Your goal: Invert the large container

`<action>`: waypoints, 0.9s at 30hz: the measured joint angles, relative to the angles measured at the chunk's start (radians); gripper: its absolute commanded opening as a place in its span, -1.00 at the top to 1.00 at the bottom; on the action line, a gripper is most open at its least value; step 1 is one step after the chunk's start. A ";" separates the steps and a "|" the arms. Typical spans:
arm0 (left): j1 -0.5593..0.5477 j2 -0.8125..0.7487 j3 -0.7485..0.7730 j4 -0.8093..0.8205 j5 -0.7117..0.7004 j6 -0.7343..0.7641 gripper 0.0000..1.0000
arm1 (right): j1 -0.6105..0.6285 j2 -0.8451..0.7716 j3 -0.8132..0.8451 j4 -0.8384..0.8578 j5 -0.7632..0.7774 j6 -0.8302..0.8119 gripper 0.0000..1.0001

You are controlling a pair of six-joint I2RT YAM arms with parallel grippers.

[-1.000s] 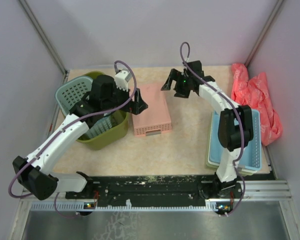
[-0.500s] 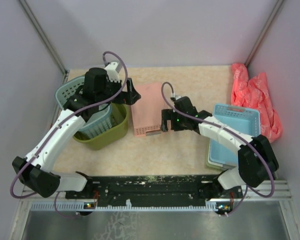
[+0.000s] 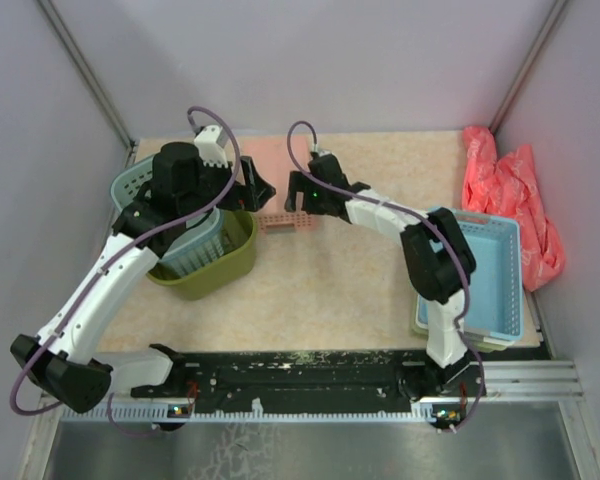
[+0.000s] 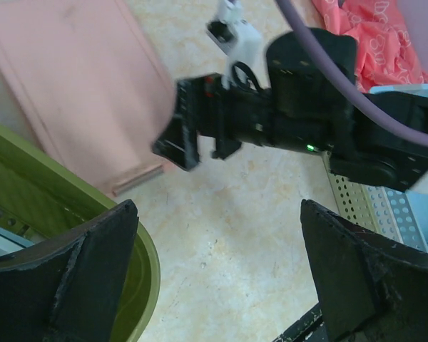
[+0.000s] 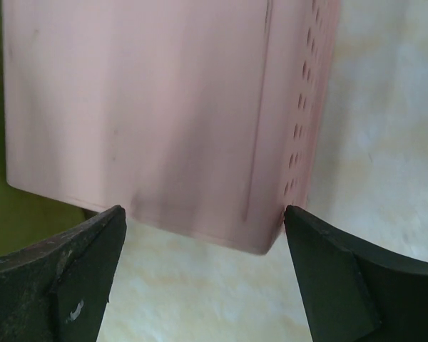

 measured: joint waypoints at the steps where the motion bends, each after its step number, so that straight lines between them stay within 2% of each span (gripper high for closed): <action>1: 0.000 -0.002 0.000 0.004 0.000 0.000 -0.99 | 0.000 0.049 0.064 0.003 -0.003 0.010 -0.82; 3: 0.000 -0.003 0.000 0.012 0.001 -0.001 -0.99 | -0.001 0.152 0.216 -0.015 -0.005 0.025 -0.82; 5: 0.000 -0.003 -0.004 0.013 0.001 0.001 -0.99 | -0.002 0.193 0.287 -0.024 -0.010 0.032 -0.83; 9: 0.000 -0.003 -0.023 0.021 0.003 0.006 -0.99 | -0.008 0.123 0.222 -0.038 -0.007 0.032 -0.83; 11: 0.000 -0.003 -0.034 0.030 0.006 0.013 -0.99 | -0.017 -0.009 0.101 -0.069 0.011 0.021 -0.84; 12: 0.000 -0.003 -0.038 0.035 0.008 0.015 -0.99 | -0.020 -0.028 0.088 -0.078 0.014 0.020 -0.85; 17: -0.021 0.006 -0.046 0.070 0.010 0.032 -0.99 | -0.064 -0.422 -0.039 -0.216 0.164 -0.052 -0.87; 21: -0.142 0.051 -0.046 0.100 -0.048 0.074 -0.99 | -0.131 -0.727 -0.037 -0.341 0.339 -0.066 -0.85; 23: -0.214 0.090 -0.046 0.118 -0.066 0.092 -0.99 | -0.202 -0.830 -0.039 -0.441 0.410 -0.058 -0.74; 27: -0.303 0.171 -0.047 0.145 -0.073 0.115 -0.99 | -0.275 -0.922 -0.098 -0.615 0.475 -0.027 -0.59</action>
